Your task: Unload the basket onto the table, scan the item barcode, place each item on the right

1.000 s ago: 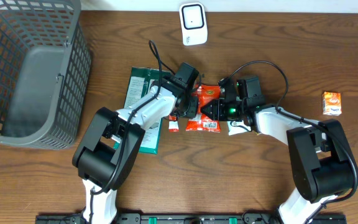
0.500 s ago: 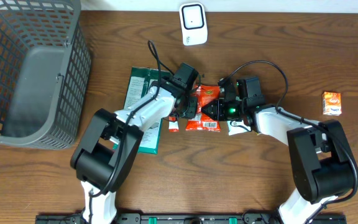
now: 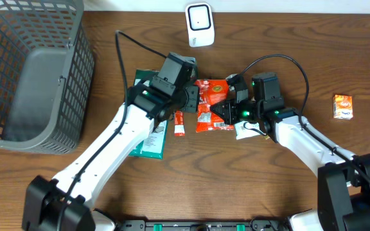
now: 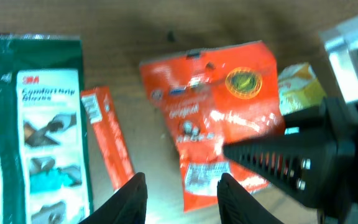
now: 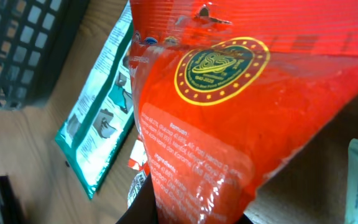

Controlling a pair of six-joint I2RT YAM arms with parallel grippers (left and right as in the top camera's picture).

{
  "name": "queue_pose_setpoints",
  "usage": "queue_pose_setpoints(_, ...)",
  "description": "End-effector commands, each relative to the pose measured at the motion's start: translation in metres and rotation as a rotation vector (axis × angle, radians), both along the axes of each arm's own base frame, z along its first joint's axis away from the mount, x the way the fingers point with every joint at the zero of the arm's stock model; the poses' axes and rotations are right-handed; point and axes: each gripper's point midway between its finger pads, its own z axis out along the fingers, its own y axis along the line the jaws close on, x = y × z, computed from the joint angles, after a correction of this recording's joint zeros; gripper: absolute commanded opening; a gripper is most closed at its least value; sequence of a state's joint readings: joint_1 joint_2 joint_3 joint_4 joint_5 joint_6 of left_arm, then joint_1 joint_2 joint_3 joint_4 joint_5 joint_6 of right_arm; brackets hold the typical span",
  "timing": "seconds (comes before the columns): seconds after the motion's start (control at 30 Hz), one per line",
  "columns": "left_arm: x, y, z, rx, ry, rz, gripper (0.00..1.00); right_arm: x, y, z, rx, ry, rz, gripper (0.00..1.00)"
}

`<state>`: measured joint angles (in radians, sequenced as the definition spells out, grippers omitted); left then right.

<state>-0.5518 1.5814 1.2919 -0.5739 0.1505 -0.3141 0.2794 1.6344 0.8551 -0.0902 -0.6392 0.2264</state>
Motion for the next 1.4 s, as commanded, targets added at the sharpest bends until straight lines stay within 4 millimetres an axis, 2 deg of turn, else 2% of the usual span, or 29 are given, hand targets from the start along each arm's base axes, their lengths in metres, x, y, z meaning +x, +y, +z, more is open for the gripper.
queue_pose_setpoints(0.0,-0.010,0.011,-0.004,0.042,0.041,0.007,0.39,-0.004,-0.002,-0.003,0.035,0.152,-0.132,0.01)
queue_pose_setpoints(0.17,-0.023,0.018,-0.018,0.085,0.112,0.006,0.39,-0.009,-0.017,-0.032,-0.027,0.335,-0.340,0.04)
queue_pose_setpoints(0.27,-0.025,0.020,-0.025,0.095,0.129,0.006,0.39,-0.013,-0.013,-0.046,-0.044,0.388,-0.391,0.07)
queue_pose_setpoints(0.33,-0.027,0.021,-0.029,0.102,0.140,0.006,0.39,-0.016,-0.005,-0.051,-0.042,0.409,-0.389,0.13)
queue_pose_setpoints(0.47,-0.030,0.021,-0.042,0.110,0.180,0.010,0.39,-0.020,0.004,-0.056,-0.059,0.409,-0.369,0.26)
queue_pose_setpoints(0.5,-0.032,0.019,-0.047,0.110,0.194,0.005,0.39,-0.021,0.004,-0.057,-0.067,0.404,-0.369,0.31)
queue_pose_setpoints(0.57,-0.035,0.014,-0.057,0.099,0.236,-0.014,0.35,-0.020,0.005,-0.056,-0.067,0.399,-0.368,0.55)
queue_pose_setpoints(0.63,-0.038,0.009,-0.068,0.091,0.279,-0.029,0.29,-0.019,0.005,-0.056,-0.066,0.394,-0.369,0.59)
queue_pose_setpoints(0.73,-0.044,0.003,-0.087,0.085,0.348,-0.048,0.20,-0.013,0.000,-0.055,-0.070,0.372,-0.393,0.60)
queue_pose_setpoints(0.87,-0.046,0.003,-0.103,0.100,0.393,-0.050,0.19,-0.001,-0.003,-0.051,-0.075,0.299,-0.377,0.60)
queue_pose_setpoints(1.07,-0.044,0.001,-0.117,0.109,0.408,-0.048,0.20,0.002,-0.003,-0.050,-0.087,0.260,-0.353,0.61)
queue_pose_setpoints(1.2,-0.050,-0.003,-0.131,0.111,0.454,-0.062,0.20,0.005,-0.002,-0.056,-0.091,0.250,-0.351,0.60)
queue_pose_setpoints(1.37,-0.060,-0.011,-0.145,0.092,0.518,-0.089,0.21,0.005,0.001,-0.075,-0.098,0.265,-0.320,0.58)
